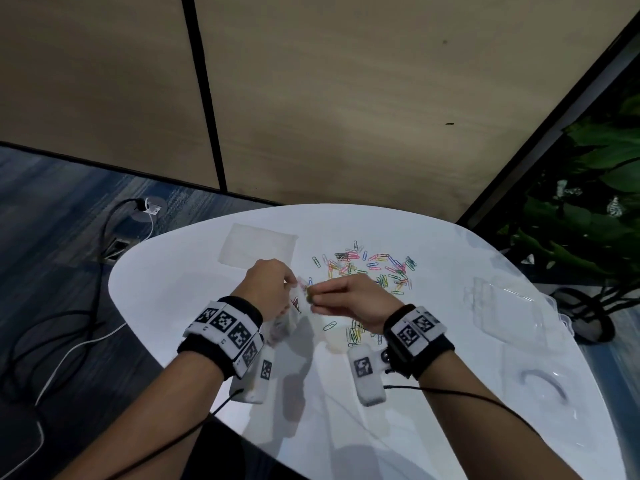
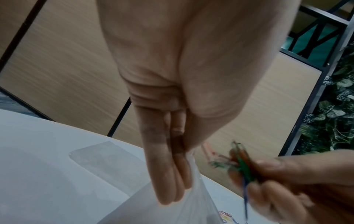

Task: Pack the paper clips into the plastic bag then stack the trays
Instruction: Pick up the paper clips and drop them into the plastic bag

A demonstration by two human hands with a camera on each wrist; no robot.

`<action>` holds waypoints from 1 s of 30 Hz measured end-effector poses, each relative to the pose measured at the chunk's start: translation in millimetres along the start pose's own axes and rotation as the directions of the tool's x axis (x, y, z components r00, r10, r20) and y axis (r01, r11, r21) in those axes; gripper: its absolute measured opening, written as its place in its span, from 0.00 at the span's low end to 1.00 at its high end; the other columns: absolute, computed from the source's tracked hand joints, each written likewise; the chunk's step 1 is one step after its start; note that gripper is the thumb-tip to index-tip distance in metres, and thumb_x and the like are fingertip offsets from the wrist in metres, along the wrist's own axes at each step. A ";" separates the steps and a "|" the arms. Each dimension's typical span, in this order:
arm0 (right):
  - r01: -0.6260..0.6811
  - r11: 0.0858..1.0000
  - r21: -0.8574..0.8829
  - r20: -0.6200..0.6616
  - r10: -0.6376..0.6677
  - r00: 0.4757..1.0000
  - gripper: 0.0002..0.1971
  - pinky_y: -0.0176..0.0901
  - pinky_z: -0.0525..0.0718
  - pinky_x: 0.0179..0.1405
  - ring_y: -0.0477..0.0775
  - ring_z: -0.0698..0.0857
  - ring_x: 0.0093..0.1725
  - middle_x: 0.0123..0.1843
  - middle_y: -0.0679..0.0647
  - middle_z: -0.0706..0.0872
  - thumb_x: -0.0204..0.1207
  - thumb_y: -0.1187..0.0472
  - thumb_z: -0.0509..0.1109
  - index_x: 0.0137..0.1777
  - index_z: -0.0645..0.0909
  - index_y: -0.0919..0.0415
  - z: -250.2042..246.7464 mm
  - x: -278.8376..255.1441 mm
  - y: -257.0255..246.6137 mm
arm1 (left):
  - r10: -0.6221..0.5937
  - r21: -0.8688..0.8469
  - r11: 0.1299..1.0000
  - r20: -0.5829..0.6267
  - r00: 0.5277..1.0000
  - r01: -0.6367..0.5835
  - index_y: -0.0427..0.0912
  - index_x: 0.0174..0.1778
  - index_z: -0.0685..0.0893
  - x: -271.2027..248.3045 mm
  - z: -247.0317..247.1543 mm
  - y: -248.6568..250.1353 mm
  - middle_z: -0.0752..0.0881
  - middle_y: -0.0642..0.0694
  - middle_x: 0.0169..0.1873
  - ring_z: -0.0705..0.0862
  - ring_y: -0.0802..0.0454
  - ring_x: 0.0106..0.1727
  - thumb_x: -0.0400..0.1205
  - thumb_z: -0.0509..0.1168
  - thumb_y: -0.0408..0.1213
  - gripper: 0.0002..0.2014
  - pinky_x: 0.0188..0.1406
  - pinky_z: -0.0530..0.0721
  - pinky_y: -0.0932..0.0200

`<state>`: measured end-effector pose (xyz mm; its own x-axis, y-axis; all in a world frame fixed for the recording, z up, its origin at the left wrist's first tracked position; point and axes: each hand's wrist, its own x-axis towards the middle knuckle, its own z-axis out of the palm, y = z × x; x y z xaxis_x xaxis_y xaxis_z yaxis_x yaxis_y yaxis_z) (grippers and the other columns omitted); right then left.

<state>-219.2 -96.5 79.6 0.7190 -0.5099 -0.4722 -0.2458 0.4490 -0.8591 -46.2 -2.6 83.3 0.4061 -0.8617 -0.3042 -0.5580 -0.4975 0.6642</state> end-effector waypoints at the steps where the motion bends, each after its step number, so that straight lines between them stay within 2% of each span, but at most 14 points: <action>1: 0.000 0.994 -0.109 -0.023 -0.002 1.000 0.12 0.45 0.89 0.56 0.60 0.91 0.49 0.49 0.65 0.92 0.72 0.77 0.74 0.55 0.87 0.73 7.0 1.3 3.0 | 0.007 0.005 1.000 0.007 1.000 -0.007 0.41 0.52 0.91 -0.5 0.5 0.6 0.91 0.39 0.42 0.92 0.41 0.41 0.85 0.65 0.33 0.09 0.49 0.93 0.47; 4: 0.005 0.884 -0.468 -0.207 -0.115 0.972 0.11 0.55 0.90 0.55 0.58 0.93 0.47 0.44 0.59 0.93 0.69 0.73 0.77 0.48 0.92 0.61 17.5 15.3 15.7 | 0.034 0.018 0.999 0.041 0.999 -0.035 0.42 0.53 0.92 -3.8 1.1 2.5 0.91 0.38 0.46 0.91 0.40 0.47 0.86 0.65 0.32 0.09 0.54 0.91 0.45; 8: 0.029 0.862 -0.506 -0.278 -0.194 0.941 0.08 0.48 0.92 0.46 0.55 0.93 0.36 0.35 0.58 0.91 0.74 0.71 0.72 0.51 0.89 0.66 28.7 23.2 28.8 | 0.076 0.038 0.996 0.082 0.994 -0.079 0.39 0.56 0.92 -7.3 1.3 4.2 0.89 0.43 0.40 0.91 0.40 0.49 0.86 0.64 0.31 0.10 0.55 0.90 0.45; 11: 0.103 0.623 -0.776 -0.106 -0.290 0.951 0.11 0.31 0.80 0.31 0.45 0.80 0.24 0.27 0.55 0.86 0.77 0.65 0.69 0.34 0.89 0.59 34.6 14.3 26.4 | 0.072 0.045 0.996 0.096 0.993 -0.077 0.39 0.55 0.91 -8.7 2.1 5.8 0.85 0.50 0.32 0.91 0.43 0.44 0.87 0.64 0.31 0.10 0.52 0.92 0.47; 13: 0.147 0.496 -0.856 0.040 -0.220 0.975 0.18 0.33 0.71 0.27 0.43 0.73 0.23 0.25 0.52 0.81 0.78 0.65 0.67 0.26 0.84 0.51 34.8 9.3 18.9 | 0.068 0.040 0.997 0.101 0.992 -0.073 0.38 0.55 0.91 -9.5 2.4 7.6 0.84 0.49 0.32 0.91 0.43 0.42 0.86 0.63 0.30 0.10 0.51 0.92 0.47; 15: 0.187 0.543 -0.819 0.082 -0.213 0.974 0.15 0.35 0.80 0.33 0.44 0.81 0.28 0.33 0.52 0.89 0.78 0.64 0.67 0.32 0.88 0.52 31.4 5.5 11.3 | 0.065 0.046 0.997 0.094 0.993 -0.069 0.39 0.55 0.91 -9.1 1.6 8.7 0.86 0.45 0.35 0.91 0.41 0.45 0.86 0.63 0.30 0.11 0.53 0.91 0.46; 16: 0.191 0.636 -0.748 0.048 -0.235 0.971 0.11 0.36 0.84 0.36 0.45 0.86 0.32 0.38 0.52 0.92 0.79 0.62 0.69 0.38 0.90 0.54 28.4 3.6 7.5 | 0.059 0.045 0.997 0.085 0.995 -0.063 0.39 0.56 0.91 -8.7 0.6 8.7 0.88 0.43 0.37 0.91 0.41 0.46 0.86 0.63 0.30 0.11 0.53 0.91 0.46; 18: 0.137 0.818 -0.559 -0.145 -0.259 0.955 0.07 0.46 0.91 0.41 0.49 0.89 0.36 0.42 0.53 0.93 0.78 0.60 0.72 0.47 0.91 0.59 11.0 4.5 7.1 | 0.039 0.037 0.998 0.069 0.997 -0.042 0.39 0.56 0.91 -7.1 -1.2 6.9 0.90 0.41 0.41 0.92 0.41 0.46 0.87 0.62 0.31 0.11 0.53 0.91 0.47; 19: 0.083 0.843 -0.531 -0.259 -0.255 0.932 0.08 0.53 0.92 0.45 0.52 0.90 0.38 0.43 0.53 0.93 0.77 0.59 0.73 0.50 0.91 0.60 -3.9 6.3 10.2 | 0.029 0.030 0.999 0.066 0.997 -0.031 0.39 0.56 0.91 -6.9 -2.3 6.0 0.90 0.41 0.42 0.92 0.41 0.47 0.87 0.62 0.31 0.11 0.53 0.91 0.47; 20: -0.006 0.810 -0.586 -0.347 -0.245 0.905 0.12 0.57 0.90 0.52 0.54 0.90 0.44 0.47 0.52 0.92 0.75 0.55 0.75 0.55 0.90 0.60 -22.0 7.0 14.3 | 0.022 0.026 0.999 0.066 0.998 -0.024 0.39 0.56 0.90 -7.4 -2.9 5.1 0.89 0.42 0.42 0.92 0.42 0.46 0.87 0.62 0.31 0.11 0.52 0.92 0.48; 23: -0.427 0.366 -0.827 -0.478 -0.057 0.876 0.45 0.46 0.78 0.69 0.59 0.79 0.71 0.71 0.59 0.79 0.65 0.37 0.79 0.77 0.72 0.62 -78.6 1.1 38.8 | 0.028 0.041 0.999 0.071 0.997 -0.031 0.40 0.56 0.90 -9.1 -3.9 4.8 0.90 0.40 0.47 0.92 0.43 0.47 0.88 0.61 0.31 0.11 0.54 0.91 0.48; 24: -0.493 0.298 -0.817 -0.513 0.014 0.858 0.56 0.47 0.76 0.71 0.61 0.74 0.76 0.76 0.62 0.71 0.60 0.34 0.81 0.82 0.61 0.63 -91.8 -2.3 49.9 | 0.030 0.046 0.998 0.071 0.997 -0.033 0.40 0.57 0.90 -9.4 -4.2 4.8 0.91 0.39 0.48 0.92 0.43 0.46 0.88 0.61 0.31 0.11 0.54 0.91 0.48; 26: -0.512 0.301 -0.805 -0.517 0.069 0.853 0.69 0.53 0.75 0.74 0.64 0.70 0.77 0.78 0.64 0.62 0.52 0.34 0.84 0.85 0.49 0.64 -108.2 -8.6 70.0 | 0.026 0.047 0.998 0.074 0.997 -0.030 0.40 0.56 0.90 -9.3 -4.9 4.9 0.91 0.39 0.47 0.92 0.43 0.46 0.88 0.61 0.31 0.11 0.55 0.91 0.48; 30: -0.387 0.342 -0.856 -0.425 -0.039 0.905 0.66 0.49 0.79 0.69 0.59 0.76 0.66 0.68 0.58 0.67 0.44 0.35 0.87 0.81 0.59 0.59 -109.7 -3.7 97.8 | 0.018 0.049 0.999 0.074 0.997 -0.021 0.40 0.56 0.90 -8.6 -5.0 6.7 0.92 0.40 0.44 0.92 0.44 0.45 0.88 0.61 0.31 0.11 0.53 0.91 0.49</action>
<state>-317.3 -131.2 -24.3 0.3840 -0.7903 -0.4774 -0.9190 -0.2776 -0.2799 -49.8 1.9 93.8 0.3416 -0.8754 -0.3421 -0.6010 -0.4833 0.6366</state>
